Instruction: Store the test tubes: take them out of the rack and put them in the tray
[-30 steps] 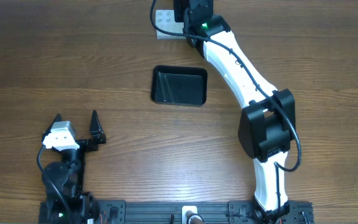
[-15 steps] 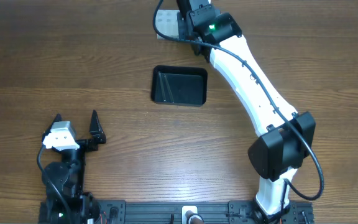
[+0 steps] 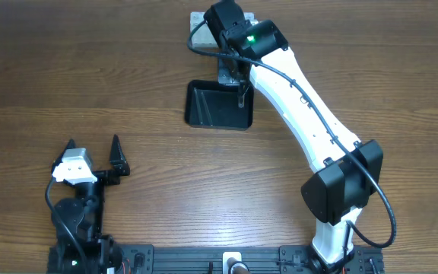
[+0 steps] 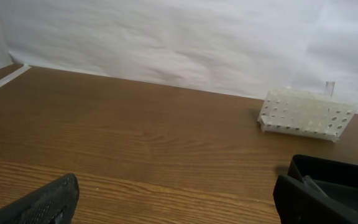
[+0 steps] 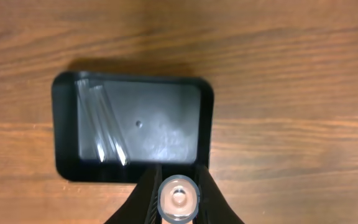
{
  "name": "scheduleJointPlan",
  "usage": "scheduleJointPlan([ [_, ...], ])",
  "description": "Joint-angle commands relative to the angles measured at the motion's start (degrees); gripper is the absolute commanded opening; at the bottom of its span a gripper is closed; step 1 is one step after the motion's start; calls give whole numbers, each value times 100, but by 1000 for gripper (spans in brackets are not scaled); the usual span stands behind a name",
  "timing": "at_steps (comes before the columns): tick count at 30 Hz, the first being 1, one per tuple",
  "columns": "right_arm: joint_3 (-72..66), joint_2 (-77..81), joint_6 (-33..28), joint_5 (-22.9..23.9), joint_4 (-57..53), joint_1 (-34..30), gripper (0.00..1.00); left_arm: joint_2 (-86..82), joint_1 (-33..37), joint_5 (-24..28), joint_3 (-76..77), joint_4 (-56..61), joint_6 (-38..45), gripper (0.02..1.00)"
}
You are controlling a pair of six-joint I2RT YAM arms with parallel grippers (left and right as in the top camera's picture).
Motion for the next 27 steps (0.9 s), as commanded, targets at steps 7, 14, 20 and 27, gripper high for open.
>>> scheduleJointPlan([
  [7,96,590,166,-748,-87,-118,12,-11,26,76,-24,-24,83,996],
  [14,96,833,166,-761,-79,-245,9,-11,26,76,-24,-24,83,998],
  [20,96,966,166,-804,0,-345,12,-11,26,76,-24,-24,83,996],
  [27,96,1222,166,-1021,205,-420,12,-11,26,76,-24,-24,83,998],
])
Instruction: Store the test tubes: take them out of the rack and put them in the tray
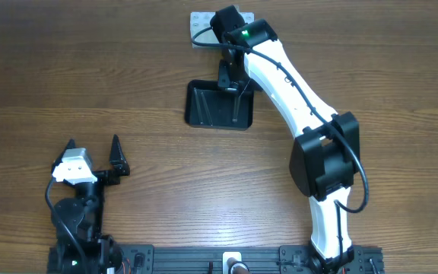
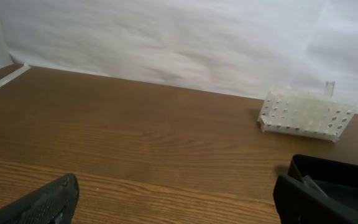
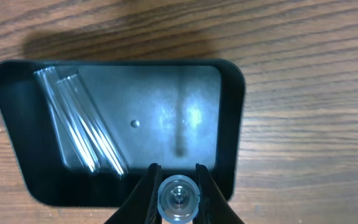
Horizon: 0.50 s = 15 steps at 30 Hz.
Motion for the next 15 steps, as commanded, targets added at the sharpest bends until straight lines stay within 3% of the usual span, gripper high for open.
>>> scheduleJointPlan([
  [1,96,243,39,-177,90,-72,12,-11,26,79,-24,-24,83,998],
  [15,96,684,33,-179,369,-175,9,-11,26,76,-24,-24,83,998],
])
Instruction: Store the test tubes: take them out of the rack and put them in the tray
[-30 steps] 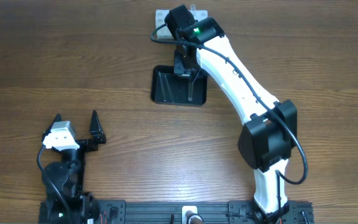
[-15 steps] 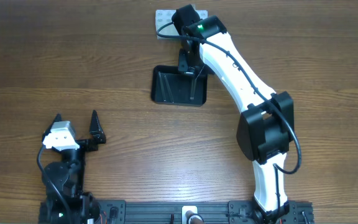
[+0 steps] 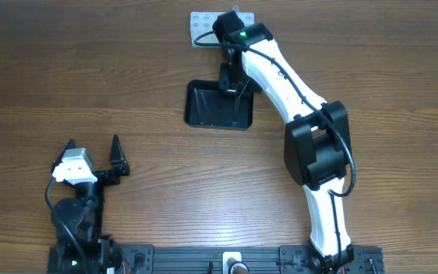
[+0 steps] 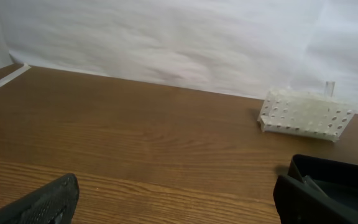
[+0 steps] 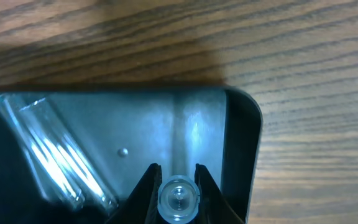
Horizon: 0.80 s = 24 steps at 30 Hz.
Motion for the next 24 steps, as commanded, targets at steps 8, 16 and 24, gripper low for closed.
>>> scheduleJointPlan([
  [8,96,400,37,-44,297,-44,12,-11,26,76,-24,-24,83,998],
  [16,96,632,35,-20,496,-44,12,-11,26,76,-24,-24,83,998],
  [24,96,876,7,0,597,-35,9,-11,26,79,-24,-24,83,996],
])
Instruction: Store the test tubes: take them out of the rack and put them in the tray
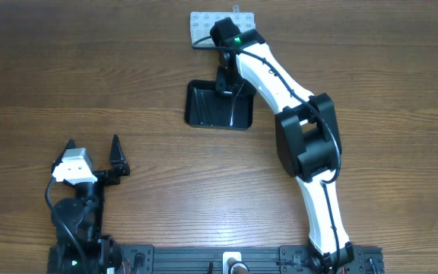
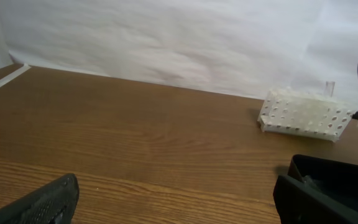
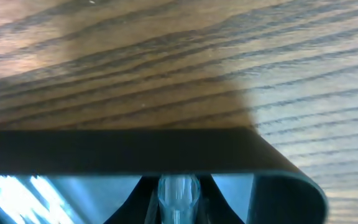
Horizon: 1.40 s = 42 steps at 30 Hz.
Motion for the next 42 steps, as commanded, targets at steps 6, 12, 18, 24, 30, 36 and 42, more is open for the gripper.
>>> scheduleJointPlan([
  [6,76,308,-7,42,166,-22,183,-11,26,76,-24,-24,83,998],
  [12,503,291,-199,39,-195,-2,343,-11,26,76,-24,-24,83,1000],
  [18,1895,258,-437,42,-1084,17,531,-11,26,76,-24,-24,83,998],
  [24,3589,258,-656,105,-1840,15,595,-11,26,76,-24,-24,83,998],
  [30,4070,258,-1067,931,-1333,-63,687,-11,26,76,-24,-24,83,998],
  [36,3950,310,-1679,1456,-402,-219,748,-11,26,76,-24,-24,83,996],
  [42,3934,557,-1681,1615,243,-345,862,-11,26,79,-24,-24,83,998],
])
